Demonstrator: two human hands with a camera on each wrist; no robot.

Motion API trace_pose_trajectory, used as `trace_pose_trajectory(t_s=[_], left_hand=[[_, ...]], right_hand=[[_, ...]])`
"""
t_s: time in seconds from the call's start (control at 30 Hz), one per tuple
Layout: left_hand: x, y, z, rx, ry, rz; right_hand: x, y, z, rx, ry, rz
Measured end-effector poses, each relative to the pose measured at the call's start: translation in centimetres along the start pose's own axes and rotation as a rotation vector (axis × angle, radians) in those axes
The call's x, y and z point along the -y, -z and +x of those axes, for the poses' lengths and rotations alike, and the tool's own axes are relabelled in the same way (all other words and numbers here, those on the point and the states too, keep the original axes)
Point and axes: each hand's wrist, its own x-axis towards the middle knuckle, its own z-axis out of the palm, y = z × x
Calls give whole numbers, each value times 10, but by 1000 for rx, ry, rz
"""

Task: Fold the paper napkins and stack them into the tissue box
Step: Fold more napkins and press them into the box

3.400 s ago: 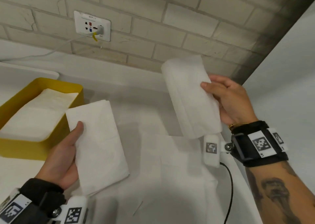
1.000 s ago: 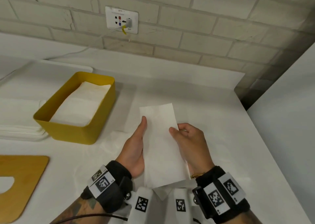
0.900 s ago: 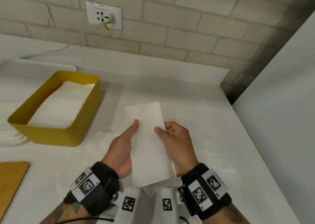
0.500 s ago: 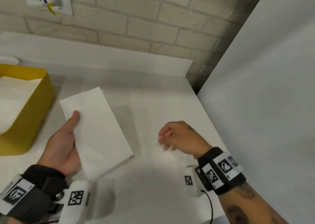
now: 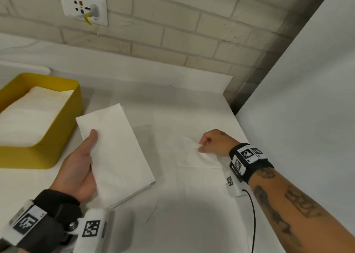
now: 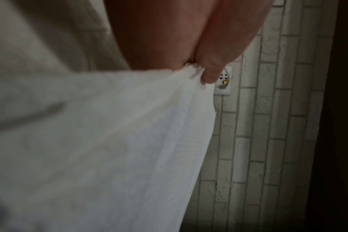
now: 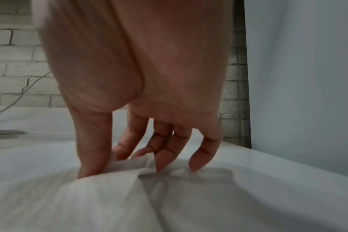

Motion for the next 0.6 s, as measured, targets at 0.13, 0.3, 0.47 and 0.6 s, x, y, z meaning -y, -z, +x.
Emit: trace_pose_trajectory(t_s=[0.13, 0.3, 0.47, 0.6], left_hand=[[0, 0, -1, -7, -7, 0], [1, 1, -1, -9, -2, -1], [3, 7, 3, -6, 23, -4], [5, 9, 4, 0, 51, -5]], right_hand=[[-2, 13, -5, -91, 15, 209], [-28, 29, -20, -388, -138, 602], [-69, 18, -46, -463, -356, 795], [-93, 5, -66, -287, -433, 837]])
